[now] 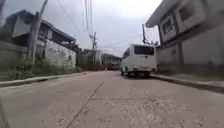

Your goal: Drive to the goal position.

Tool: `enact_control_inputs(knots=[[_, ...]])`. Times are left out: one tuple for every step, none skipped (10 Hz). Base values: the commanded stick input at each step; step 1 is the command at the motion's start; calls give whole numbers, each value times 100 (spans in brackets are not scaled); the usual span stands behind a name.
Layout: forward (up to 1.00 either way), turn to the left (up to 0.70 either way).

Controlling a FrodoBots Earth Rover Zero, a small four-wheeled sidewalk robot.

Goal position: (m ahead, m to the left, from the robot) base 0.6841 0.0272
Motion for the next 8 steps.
enact_control_inputs(knots=[[50, 0], [50, 0], [50, 0], [50, 0], [50, 0], [50, 0], [50, 0], [50, 0]])
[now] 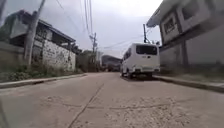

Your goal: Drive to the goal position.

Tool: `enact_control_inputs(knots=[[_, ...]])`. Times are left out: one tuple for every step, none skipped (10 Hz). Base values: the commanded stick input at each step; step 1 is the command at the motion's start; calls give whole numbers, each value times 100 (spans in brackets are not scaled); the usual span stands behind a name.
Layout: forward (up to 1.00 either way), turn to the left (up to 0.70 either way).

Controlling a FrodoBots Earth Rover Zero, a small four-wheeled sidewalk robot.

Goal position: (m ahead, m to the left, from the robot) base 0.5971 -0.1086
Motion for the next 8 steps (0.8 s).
enact_control_inputs(knots=[[50, 0], [50, 0], [50, 0], [50, 0], [50, 0], [50, 0], [50, 0], [50, 0]])
